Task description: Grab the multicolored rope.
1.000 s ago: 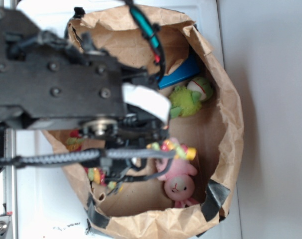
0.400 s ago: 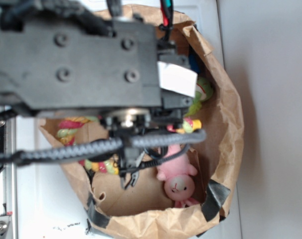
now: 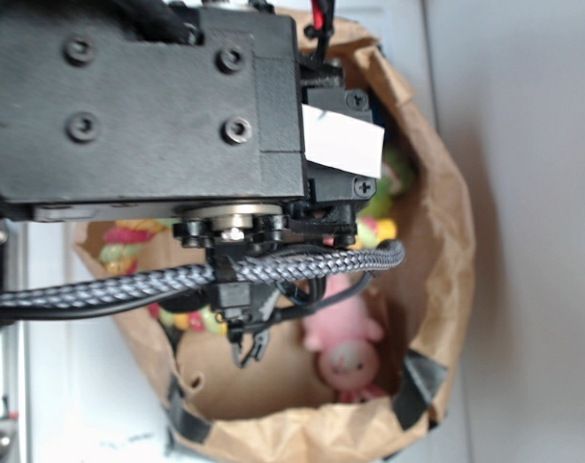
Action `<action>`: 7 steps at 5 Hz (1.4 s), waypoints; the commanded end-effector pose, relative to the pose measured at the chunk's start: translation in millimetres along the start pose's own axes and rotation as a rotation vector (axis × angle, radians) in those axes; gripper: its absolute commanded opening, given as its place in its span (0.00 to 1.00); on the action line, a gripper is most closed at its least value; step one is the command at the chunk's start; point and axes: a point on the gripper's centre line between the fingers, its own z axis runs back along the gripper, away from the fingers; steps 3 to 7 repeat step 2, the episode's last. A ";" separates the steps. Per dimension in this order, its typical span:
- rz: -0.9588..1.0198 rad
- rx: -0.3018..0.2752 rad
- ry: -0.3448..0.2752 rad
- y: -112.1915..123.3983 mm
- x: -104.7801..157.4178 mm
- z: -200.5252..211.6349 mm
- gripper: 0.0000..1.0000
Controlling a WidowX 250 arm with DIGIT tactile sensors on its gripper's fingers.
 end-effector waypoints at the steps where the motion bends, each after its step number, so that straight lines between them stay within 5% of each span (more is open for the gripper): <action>1: 0.014 0.005 -0.086 -7.6 8.8 25.1 0.00; 7: 0.017 0.032 -0.092 -8.6 11.0 25.1 0.00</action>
